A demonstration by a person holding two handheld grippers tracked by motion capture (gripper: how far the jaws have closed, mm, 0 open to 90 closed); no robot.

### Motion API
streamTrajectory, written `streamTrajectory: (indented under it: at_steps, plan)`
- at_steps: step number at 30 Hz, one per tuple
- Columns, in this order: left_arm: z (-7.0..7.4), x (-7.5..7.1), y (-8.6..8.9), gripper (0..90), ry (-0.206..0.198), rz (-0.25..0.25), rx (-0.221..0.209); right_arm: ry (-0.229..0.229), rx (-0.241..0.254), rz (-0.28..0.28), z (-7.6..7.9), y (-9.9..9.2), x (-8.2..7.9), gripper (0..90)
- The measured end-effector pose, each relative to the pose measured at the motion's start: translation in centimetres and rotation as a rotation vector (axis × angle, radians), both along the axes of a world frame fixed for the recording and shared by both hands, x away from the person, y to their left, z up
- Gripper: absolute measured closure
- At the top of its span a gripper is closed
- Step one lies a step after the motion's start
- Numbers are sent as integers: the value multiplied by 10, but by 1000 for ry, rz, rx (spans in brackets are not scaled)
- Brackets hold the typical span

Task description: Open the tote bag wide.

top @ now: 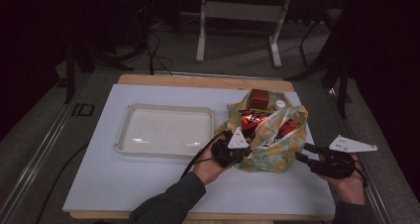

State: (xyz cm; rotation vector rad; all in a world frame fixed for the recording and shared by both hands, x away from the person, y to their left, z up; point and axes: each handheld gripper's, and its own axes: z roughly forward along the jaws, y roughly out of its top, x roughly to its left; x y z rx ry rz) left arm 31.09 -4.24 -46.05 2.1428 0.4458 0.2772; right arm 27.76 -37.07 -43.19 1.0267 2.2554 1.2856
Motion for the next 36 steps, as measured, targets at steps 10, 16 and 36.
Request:
streamTrajectory:
  at_steps: [10, 16, 36]
  plan:
    - [-16, 3, 3, 888, 27, 8, 37, -61, 66, -100, 10, 6, 1, 454]
    - [-22, 4, 2, 888, 36, 8, 56, -92, 110, -130, 14, 16, 4, 445]
    - [-27, 0, 0, 887, 18, 7, 80, -71, 31, -144, 12, 36, 17, 900]
